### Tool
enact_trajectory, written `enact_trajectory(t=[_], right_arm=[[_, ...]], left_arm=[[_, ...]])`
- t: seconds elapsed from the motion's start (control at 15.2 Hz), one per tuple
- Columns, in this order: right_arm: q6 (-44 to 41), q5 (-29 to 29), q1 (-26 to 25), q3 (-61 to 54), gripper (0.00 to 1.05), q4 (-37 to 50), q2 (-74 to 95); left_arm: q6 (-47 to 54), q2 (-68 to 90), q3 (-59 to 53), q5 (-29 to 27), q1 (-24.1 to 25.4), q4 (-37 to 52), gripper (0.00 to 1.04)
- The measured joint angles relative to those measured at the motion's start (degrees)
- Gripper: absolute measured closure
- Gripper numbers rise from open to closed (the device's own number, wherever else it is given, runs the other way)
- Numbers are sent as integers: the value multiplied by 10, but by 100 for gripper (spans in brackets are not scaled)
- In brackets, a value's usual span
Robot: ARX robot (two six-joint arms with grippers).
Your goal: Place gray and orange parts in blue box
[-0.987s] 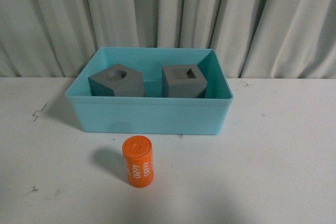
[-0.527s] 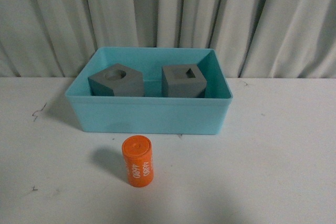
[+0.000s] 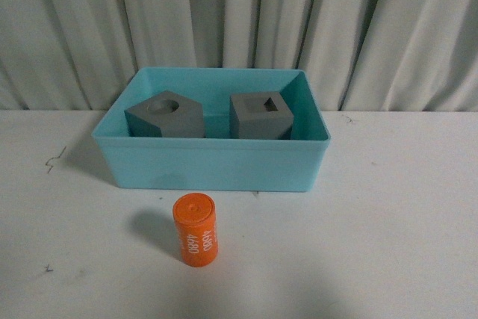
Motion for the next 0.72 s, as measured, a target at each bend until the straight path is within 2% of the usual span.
enact_trajectory(t=[0.2, 0.26, 0.66, 0.72], right_arm=[[0, 0, 0, 0, 6, 0, 0], [0, 0, 0, 0, 6, 0, 0], [0, 0, 0, 0, 6, 0, 0], [21, 25, -2, 35, 6, -100, 41]], left_arm=[[0, 0, 0, 0, 0, 0, 103], [0, 0, 0, 0, 0, 0, 94], [0, 0, 0, 0, 0, 0, 21], [0, 0, 0, 0, 0, 0, 10]])
